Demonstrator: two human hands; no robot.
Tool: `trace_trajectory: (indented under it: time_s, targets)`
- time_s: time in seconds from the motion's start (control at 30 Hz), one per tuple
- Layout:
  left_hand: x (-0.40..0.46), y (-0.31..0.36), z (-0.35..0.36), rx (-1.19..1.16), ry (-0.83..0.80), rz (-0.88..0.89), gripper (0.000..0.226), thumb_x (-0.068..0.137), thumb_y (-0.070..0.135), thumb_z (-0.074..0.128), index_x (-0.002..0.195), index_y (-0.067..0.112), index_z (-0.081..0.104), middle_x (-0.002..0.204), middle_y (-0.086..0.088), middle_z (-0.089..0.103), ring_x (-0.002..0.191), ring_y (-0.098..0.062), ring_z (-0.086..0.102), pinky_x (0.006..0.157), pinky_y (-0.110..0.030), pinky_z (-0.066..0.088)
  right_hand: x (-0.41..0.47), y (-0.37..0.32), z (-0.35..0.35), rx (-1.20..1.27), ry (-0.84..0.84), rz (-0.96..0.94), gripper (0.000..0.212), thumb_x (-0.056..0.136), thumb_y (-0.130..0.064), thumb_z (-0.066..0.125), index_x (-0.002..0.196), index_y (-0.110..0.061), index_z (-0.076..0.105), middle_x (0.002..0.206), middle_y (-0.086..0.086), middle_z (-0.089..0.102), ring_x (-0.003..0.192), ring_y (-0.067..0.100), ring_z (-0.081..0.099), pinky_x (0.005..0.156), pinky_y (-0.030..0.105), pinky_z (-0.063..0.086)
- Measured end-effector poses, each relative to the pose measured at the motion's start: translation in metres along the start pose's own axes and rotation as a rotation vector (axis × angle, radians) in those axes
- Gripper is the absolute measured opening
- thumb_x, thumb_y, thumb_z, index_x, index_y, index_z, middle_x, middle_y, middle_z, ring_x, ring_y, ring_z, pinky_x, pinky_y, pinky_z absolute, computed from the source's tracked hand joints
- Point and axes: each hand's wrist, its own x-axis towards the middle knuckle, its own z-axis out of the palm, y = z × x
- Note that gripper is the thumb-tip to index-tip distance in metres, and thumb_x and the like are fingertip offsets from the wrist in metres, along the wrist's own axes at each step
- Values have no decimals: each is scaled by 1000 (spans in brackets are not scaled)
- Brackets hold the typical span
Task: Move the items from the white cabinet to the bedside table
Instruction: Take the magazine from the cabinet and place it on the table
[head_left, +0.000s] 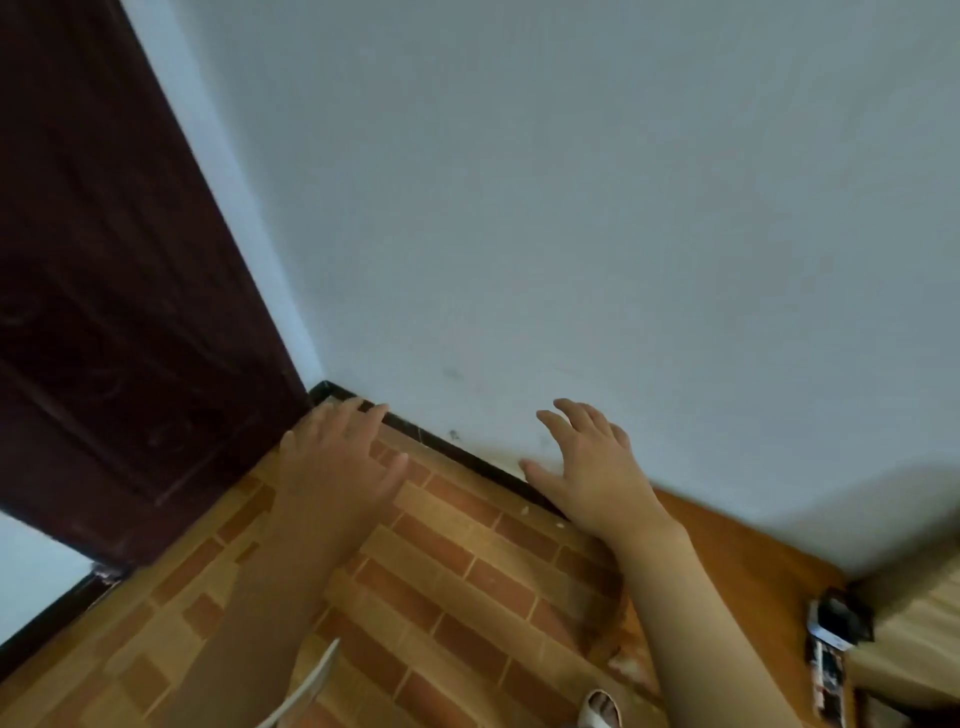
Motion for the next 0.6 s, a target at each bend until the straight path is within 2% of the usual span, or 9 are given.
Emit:
trace_trajectory:
  time_s: [0.23, 0.33, 0.43, 0.5, 0.6]
  targets:
    - [-58, -142, -51, -13, 159, -295, 62, 97, 59, 49, 151, 29, 43, 158, -2, 42, 148, -29, 33, 115, -64, 32, 58, -162, 14, 7, -83, -309, 67, 100, -65, 42, 158, -32, 36, 170, -5, 25, 157, 19, 15, 128, 49, 16]
    - [-85, -193, -65, 15, 212, -421, 62, 97, 59, 48, 151, 29, 43, 157, -2, 43, 147, -29, 36, 115, -63, 34, 75, -231, 27, 24, -125, -435, 62, 101, -58, 46, 156, -33, 39, 168, -6, 28, 157, 19, 17, 128, 50, 16]
    - [-113, -241, -77, 47, 242, -565, 62, 97, 62, 45, 151, 31, 43, 159, 0, 42, 148, -28, 35, 117, -61, 34, 94, -295, 52, 38, -166, -559, 52, 101, -56, 48, 148, -35, 47, 161, -8, 38, 152, 20, 27, 124, 48, 20]
    - [-133, -273, -83, 68, 258, -640, 62, 97, 63, 43, 151, 33, 43, 160, 1, 41, 149, -28, 34, 117, -61, 33, 110, -337, 75, 35, -202, -623, 55, 98, -62, 45, 147, -36, 47, 161, -9, 40, 151, 21, 31, 125, 52, 24]
    - [-160, -319, -93, 71, 288, -768, 60, 98, 60, 44, 151, 33, 43, 160, 2, 39, 149, -28, 32, 117, -61, 32, 132, -405, 109, 14, -264, -739, 65, 98, -66, 43, 155, -33, 39, 167, -6, 30, 156, 23, 25, 125, 56, 24]
